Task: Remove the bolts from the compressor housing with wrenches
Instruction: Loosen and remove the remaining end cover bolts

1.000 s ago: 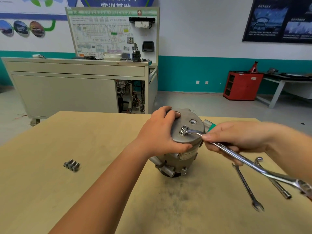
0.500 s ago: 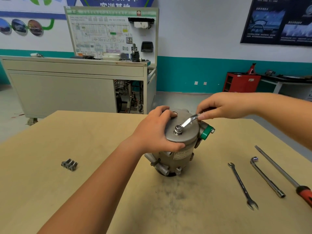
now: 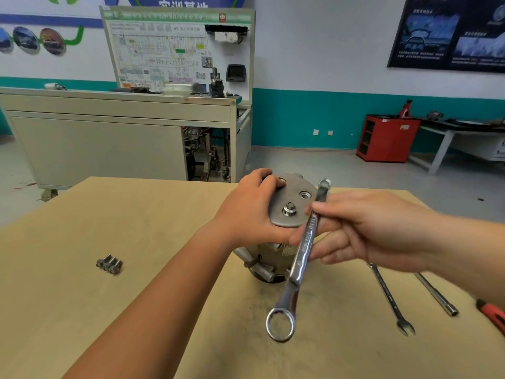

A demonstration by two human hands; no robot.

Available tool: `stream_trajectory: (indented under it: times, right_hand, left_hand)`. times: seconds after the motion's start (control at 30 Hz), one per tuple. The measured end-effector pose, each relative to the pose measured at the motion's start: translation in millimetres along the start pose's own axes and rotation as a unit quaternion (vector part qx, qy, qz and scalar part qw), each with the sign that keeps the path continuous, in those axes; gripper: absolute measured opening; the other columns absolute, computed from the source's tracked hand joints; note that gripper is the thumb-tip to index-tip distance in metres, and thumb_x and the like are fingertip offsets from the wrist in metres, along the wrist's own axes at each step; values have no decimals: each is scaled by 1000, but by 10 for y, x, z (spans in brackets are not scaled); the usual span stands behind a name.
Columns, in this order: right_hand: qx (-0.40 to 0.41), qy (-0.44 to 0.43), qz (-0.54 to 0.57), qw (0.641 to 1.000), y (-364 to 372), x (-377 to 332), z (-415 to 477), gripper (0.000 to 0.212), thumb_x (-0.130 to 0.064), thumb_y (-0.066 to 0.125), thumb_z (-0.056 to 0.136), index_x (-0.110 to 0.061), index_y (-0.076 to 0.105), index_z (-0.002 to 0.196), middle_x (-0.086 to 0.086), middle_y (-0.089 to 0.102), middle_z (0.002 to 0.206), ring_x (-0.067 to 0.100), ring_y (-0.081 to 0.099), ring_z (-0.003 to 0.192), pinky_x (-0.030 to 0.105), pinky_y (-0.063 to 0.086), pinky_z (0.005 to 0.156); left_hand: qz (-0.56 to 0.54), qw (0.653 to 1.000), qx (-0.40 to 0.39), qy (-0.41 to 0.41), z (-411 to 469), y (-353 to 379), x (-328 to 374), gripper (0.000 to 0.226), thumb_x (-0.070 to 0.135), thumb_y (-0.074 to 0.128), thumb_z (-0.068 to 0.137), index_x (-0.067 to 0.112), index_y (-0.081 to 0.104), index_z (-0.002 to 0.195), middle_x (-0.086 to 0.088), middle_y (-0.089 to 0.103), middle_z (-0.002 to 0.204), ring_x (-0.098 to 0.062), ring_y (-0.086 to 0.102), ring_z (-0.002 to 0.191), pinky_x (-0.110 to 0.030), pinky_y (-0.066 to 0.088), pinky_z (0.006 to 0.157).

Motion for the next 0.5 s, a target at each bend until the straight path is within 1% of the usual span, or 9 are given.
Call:
stream_trajectory:
  times: [0.07,0.13,0.2,0.3,0.4,0.5]
  right_hand:
    - [2,-2,49,999,100,59,12,17,-21,45,91,-7,53,86,19,72,76,18,67,49,21,50,42]
    - [1,-1,65,998,160,89,49,20,-21,40,96,-8,53,86,16,72,70,15,65,45,19,49,41]
    - [-2,4,67,998,203,120,85,22,-21,37,99,-9,51,88,13,71,67,14,64,44,19,48,41]
    - [-8,12,74,997,250,162,130,23,-22,35,100,-9,50,90,12,71,64,14,63,43,19,48,40]
    - [-11,12,80,997,250,165,167,23,-23,34,100,-10,50,90,10,69,60,13,62,40,20,49,40]
    - [-21,13,51,998,221,158,196,24,-23,35,100,-9,51,88,10,68,57,12,59,37,19,48,39]
  left_hand:
    - [-5,1000,-3,0,6,-4,7,94,68,58,56,14,47,133,-4,36,143,-20,35,130,-21,28,94]
    - [-2,1000,1,2,12,-5,10,98,73,45,55,14,47,133,-5,36,144,-20,35,131,-24,30,96]
    - [1,1000,4,5,14,-1,9,101,73,36,52,14,47,133,-6,35,145,-21,34,132,-26,31,98]
    - [0,1000,10,6,16,-13,-1,100,70,33,51,14,47,133,-7,34,145,-22,33,133,-27,31,99]
    - [4,1000,13,7,14,-14,5,99,69,32,51,14,46,133,-6,34,146,-21,33,132,-23,29,95]
    - [3,1000,13,10,12,-20,24,102,70,34,49,14,46,133,-5,34,145,-20,33,132,-20,27,94]
Point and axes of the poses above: each hand's wrist, its own z-axis towards the middle knuckle, its own y-axis out of the palm, x = y × z, the point moved 6 cm from there along z, towards the middle knuckle
